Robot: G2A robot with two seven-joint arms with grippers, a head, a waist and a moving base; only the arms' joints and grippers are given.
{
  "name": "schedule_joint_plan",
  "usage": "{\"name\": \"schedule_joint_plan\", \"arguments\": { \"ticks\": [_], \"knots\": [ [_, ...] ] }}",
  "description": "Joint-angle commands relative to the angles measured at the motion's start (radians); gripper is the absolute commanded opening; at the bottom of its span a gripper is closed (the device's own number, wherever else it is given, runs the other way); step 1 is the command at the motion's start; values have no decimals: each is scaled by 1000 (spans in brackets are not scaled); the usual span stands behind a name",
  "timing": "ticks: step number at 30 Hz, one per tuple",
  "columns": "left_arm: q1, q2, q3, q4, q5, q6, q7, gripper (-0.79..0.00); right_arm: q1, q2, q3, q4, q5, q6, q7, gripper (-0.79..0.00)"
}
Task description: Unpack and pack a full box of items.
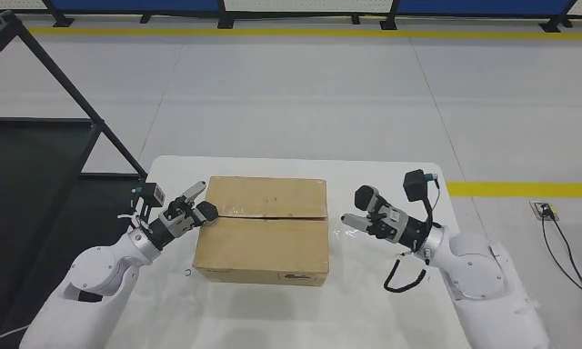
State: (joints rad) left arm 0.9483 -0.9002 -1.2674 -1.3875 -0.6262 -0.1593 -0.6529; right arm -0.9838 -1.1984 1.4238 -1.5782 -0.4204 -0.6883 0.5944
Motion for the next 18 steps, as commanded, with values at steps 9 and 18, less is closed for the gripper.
{"name": "schedule_joint_plan", "arguments": {
  "ticks": [9,18],
  "knots": [
    [0,0,0,0,0,0,0,0,-75,5,38,-19,-280,99,-153,0],
    [0,0,0,0,0,0,0,0,-75,5,38,-19,-280,99,-153,0]
  ]
}}
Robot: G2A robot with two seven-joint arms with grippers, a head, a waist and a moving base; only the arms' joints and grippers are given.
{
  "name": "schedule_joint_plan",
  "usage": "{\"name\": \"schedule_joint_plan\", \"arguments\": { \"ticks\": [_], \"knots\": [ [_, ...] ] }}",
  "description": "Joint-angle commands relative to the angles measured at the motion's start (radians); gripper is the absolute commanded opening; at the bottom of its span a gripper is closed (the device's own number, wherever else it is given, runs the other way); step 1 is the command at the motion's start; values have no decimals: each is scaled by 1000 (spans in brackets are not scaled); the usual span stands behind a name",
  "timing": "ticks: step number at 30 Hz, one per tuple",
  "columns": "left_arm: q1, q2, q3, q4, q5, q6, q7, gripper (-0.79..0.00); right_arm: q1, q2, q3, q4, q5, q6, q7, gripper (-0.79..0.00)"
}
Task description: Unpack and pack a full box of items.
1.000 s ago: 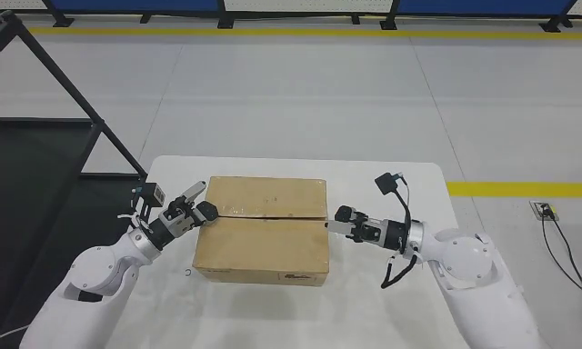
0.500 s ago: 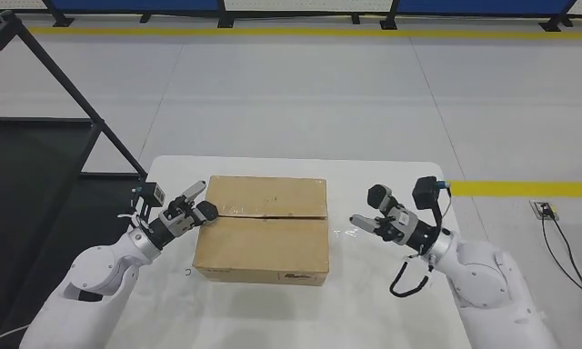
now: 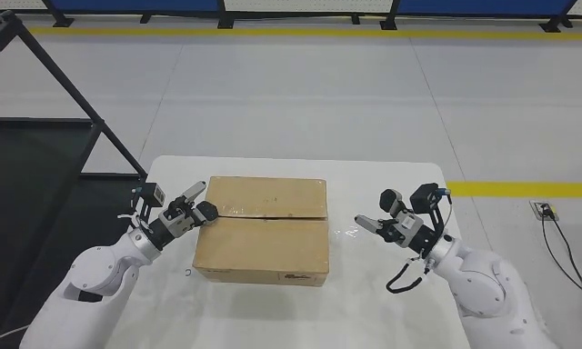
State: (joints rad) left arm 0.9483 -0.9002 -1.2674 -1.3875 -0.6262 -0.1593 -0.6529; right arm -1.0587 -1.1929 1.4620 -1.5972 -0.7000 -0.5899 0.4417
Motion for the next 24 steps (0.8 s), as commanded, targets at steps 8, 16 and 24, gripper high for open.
{"name": "schedule_joint_plan", "arguments": {
  "ticks": [8,16,24],
  "knots": [
    [0,0,0,0,0,0,0,0,0,0,0,0,0,0,0,0],
    [0,0,0,0,0,0,0,0,0,0,0,0,0,0,0,0],
    [0,0,0,0,0,0,0,0,69,20,69,-33,-114,-172,-61,0]
  ]
}}
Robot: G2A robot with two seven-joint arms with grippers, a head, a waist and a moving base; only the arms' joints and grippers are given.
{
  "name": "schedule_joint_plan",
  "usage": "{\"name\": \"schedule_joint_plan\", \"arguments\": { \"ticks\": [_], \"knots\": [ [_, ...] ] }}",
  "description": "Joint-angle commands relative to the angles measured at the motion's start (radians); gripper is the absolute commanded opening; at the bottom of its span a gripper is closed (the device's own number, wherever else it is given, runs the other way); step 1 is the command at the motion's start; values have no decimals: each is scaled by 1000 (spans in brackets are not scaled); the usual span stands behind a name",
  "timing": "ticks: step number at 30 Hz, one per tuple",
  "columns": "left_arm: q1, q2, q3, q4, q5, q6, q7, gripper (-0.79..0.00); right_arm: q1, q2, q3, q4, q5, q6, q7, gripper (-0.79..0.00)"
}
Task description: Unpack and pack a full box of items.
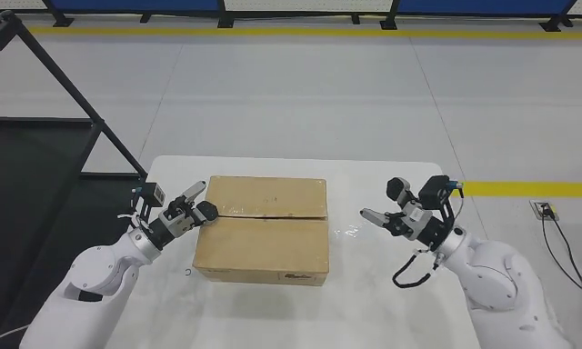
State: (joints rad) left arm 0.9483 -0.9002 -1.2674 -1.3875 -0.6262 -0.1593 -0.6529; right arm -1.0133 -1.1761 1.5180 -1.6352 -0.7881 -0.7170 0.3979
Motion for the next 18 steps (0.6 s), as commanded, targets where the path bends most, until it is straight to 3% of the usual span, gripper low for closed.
{"name": "schedule_joint_plan", "arguments": {
  "ticks": [1,6,18],
  "knots": [
    [0,0,0,0,0,0,0,0,42,5,16,15,-45,-66,-37,0],
    [0,0,0,0,0,0,0,0,180,13,0,96,-219,-138,-87,0],
    [0,0,0,0,0,0,0,0,180,13,0,96,-219,-138,-87,0]
  ]
}}
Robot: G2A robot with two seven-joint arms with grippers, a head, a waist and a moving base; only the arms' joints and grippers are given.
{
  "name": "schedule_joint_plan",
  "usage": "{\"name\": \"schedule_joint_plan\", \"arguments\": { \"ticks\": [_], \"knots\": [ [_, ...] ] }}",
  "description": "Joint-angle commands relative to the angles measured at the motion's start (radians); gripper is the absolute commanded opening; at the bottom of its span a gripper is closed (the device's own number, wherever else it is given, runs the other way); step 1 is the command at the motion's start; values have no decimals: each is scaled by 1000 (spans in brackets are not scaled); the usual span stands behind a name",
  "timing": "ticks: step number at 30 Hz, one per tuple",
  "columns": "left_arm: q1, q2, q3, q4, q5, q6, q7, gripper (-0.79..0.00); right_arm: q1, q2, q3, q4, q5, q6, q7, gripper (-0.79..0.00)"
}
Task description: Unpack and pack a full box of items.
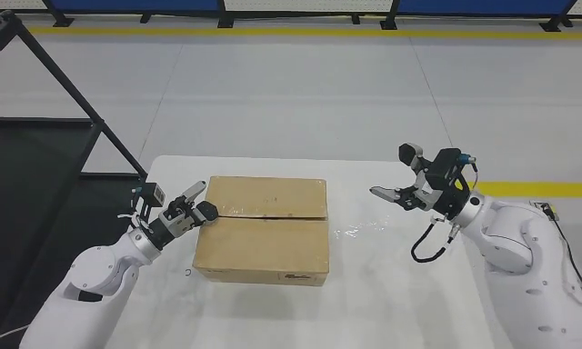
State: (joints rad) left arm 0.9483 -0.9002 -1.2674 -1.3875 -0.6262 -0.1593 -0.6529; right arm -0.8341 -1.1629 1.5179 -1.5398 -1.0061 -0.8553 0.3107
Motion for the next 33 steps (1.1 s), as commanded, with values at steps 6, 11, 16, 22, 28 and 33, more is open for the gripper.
{"name": "schedule_joint_plan", "arguments": {
  "ticks": [6,11,16,22,28,33],
  "knots": [
    [0,0,0,0,0,0,0,0,0,0,0,0,-1,0,0,0],
    [0,0,0,0,0,0,0,0,0,0,0,0,-1,0,0,0],
    [0,0,0,0,0,0,0,0,0,0,0,0,-1,0,0,0],
    [0,0,0,0,0,0,0,0,-9,8,0,0,-66,-77,-76,0],
    [0,0,0,0,0,0,0,0,-68,22,33,-14,-224,-146,-254,0],
    [0,0,0,0,0,0,0,0,-188,27,59,-31,-389,-18,-466,0]
  ]
}}
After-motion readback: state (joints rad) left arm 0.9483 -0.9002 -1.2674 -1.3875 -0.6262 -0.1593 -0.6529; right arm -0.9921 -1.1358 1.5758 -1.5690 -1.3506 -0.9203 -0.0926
